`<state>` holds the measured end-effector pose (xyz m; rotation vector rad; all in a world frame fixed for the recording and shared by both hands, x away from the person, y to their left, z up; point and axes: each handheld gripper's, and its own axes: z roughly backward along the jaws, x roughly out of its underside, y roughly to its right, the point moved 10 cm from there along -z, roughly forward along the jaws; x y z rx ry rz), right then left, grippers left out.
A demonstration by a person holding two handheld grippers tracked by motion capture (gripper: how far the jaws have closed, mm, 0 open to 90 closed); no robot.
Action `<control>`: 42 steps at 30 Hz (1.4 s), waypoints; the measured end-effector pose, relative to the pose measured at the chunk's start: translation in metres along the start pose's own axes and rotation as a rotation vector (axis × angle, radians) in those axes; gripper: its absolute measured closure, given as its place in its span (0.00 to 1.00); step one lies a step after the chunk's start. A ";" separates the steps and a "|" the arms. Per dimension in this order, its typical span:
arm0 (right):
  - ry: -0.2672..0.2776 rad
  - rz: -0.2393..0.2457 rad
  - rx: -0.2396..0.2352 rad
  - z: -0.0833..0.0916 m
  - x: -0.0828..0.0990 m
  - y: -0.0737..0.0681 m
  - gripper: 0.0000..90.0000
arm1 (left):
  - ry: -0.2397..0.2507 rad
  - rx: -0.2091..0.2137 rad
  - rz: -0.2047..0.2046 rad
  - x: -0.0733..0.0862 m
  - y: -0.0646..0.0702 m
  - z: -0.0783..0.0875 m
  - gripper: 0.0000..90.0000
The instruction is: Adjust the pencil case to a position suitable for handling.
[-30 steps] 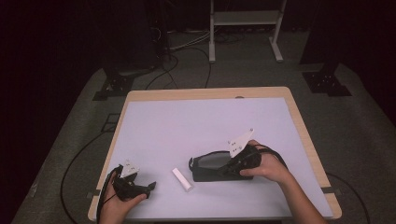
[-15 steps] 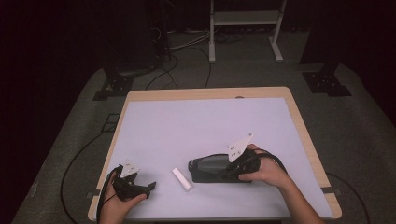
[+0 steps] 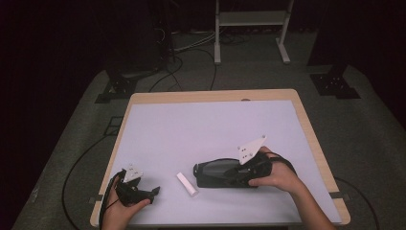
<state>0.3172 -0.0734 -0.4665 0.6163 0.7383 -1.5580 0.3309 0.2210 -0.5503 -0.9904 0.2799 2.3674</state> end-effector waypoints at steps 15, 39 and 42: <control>0.119 -0.082 0.162 0.035 -0.004 0.017 0.40 | 0.002 0.001 0.001 0.000 0.000 0.000 0.01; 0.178 -0.314 0.443 0.089 0.047 0.051 0.24 | 0.001 0.000 0.000 0.000 0.000 0.000 0.01; 0.181 -0.330 0.464 0.092 0.054 0.050 0.22 | 0.000 0.001 0.002 0.000 0.000 0.000 0.01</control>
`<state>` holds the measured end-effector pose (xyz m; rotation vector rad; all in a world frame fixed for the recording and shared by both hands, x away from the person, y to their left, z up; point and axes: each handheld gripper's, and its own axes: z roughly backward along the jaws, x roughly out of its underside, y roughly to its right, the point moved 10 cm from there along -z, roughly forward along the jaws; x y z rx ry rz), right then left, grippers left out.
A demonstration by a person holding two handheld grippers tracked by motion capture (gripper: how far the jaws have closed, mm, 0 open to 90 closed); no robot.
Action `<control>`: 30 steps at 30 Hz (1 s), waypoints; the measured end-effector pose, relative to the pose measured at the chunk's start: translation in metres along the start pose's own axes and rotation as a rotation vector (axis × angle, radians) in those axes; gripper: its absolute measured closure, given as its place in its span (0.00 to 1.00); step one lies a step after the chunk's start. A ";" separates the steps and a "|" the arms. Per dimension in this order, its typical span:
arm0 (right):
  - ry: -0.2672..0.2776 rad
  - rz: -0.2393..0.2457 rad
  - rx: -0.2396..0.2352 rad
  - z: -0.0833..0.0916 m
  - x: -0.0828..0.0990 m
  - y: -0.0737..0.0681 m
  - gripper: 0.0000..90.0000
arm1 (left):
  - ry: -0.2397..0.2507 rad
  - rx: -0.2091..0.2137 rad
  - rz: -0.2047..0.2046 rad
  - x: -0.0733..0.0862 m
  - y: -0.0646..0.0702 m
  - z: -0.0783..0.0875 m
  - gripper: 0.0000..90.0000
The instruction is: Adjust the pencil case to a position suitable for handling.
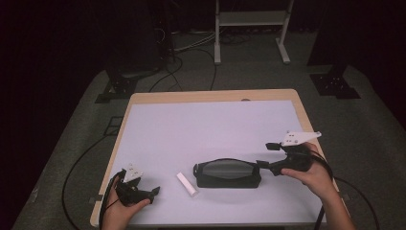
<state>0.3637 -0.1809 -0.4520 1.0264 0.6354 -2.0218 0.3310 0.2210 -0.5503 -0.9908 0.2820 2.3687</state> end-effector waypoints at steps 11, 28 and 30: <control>-0.005 -0.081 0.105 0.021 0.046 0.019 0.20 | 0.000 -0.001 0.000 0.000 0.000 0.000 0.01; -0.096 -0.121 0.233 0.034 0.104 0.032 0.20 | 0.000 -0.002 -0.001 0.000 0.000 0.000 0.01; -0.113 -0.118 0.242 0.032 0.109 0.032 0.20 | 0.000 -0.002 -0.001 0.000 0.000 0.000 0.01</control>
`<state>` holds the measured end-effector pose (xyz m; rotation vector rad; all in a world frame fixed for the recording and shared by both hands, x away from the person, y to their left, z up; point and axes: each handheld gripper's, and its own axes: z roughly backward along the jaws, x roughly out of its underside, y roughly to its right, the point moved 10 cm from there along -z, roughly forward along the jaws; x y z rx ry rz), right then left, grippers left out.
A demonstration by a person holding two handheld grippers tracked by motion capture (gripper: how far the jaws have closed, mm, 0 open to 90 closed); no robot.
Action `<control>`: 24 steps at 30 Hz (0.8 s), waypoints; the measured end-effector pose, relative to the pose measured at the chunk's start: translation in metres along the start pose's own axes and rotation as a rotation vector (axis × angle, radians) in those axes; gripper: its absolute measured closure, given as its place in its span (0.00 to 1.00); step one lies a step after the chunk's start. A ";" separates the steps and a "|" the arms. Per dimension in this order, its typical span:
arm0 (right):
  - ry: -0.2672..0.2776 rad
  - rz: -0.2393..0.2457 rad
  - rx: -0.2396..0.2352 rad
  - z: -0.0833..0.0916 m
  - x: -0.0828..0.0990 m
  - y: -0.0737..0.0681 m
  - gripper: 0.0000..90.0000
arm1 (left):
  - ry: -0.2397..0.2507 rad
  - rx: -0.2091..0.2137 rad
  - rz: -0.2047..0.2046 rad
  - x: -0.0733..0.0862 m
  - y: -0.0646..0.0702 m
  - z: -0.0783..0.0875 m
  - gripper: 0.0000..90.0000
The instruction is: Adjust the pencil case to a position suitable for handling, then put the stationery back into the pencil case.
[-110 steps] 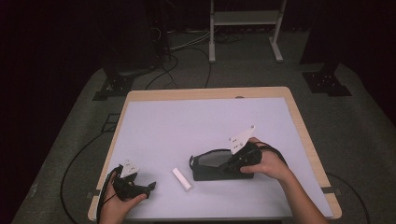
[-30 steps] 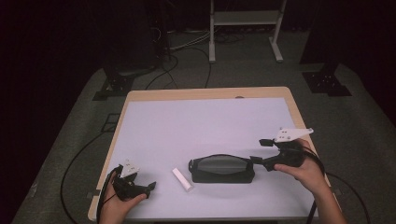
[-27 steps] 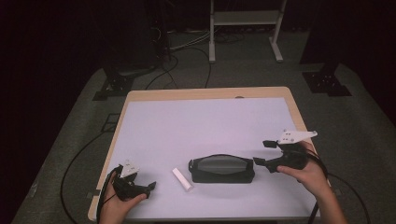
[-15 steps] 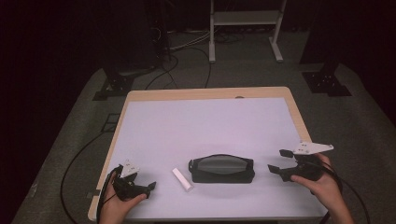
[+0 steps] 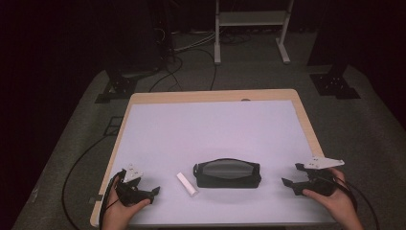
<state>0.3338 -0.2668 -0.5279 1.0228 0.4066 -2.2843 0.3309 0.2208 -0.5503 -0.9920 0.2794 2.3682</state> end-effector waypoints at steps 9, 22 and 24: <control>-0.036 0.017 0.031 -0.009 0.011 0.001 0.19 | -0.003 -0.002 -0.002 0.000 0.000 0.000 0.01; -0.027 0.009 0.028 -0.015 0.019 0.003 0.17 | 0.040 0.033 -0.070 -0.009 0.009 0.012 0.16; -0.027 0.007 0.027 -0.015 0.019 0.003 0.17 | 0.050 0.051 -0.084 -0.013 0.014 0.015 0.16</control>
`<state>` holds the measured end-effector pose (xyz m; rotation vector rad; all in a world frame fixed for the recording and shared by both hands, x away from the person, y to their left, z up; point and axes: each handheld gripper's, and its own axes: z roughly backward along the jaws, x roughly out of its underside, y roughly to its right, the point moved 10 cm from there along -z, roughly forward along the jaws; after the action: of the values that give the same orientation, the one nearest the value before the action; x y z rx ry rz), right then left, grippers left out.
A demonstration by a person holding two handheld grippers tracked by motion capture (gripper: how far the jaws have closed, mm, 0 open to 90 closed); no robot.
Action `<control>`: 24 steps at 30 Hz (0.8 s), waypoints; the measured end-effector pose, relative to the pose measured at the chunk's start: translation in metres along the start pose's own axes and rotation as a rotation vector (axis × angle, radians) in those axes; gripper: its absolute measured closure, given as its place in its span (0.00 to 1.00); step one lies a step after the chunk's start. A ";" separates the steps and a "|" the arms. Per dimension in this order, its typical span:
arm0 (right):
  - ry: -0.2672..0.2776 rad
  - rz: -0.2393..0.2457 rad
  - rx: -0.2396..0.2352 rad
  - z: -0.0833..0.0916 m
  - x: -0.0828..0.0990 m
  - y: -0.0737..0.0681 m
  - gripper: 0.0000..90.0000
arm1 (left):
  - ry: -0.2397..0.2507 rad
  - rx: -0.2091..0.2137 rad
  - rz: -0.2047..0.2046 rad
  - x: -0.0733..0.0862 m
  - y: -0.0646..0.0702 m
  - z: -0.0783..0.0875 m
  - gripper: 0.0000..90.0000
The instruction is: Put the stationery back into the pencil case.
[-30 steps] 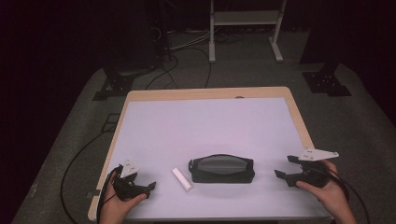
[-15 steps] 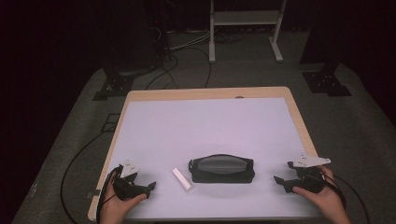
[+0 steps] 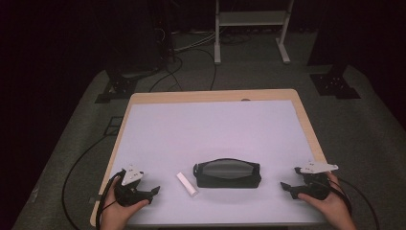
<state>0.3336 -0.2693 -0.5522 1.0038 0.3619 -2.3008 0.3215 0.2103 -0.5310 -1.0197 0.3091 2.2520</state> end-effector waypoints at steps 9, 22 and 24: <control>0.000 -0.002 -0.001 0.000 0.000 0.000 0.17 | 0.018 0.084 -0.059 -0.021 0.023 0.001 0.19; 0.000 -0.003 -0.003 0.000 0.000 0.000 0.17 | 0.058 0.166 -0.108 -0.057 0.037 -0.012 0.23; 0.000 -0.003 -0.003 0.000 0.000 0.000 0.17 | 0.059 0.167 -0.107 -0.062 0.036 -0.015 0.23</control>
<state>0.3337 -0.2694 -0.5524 1.0024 0.3673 -2.3024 0.3375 0.1475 -0.4971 -0.9923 0.4496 2.0659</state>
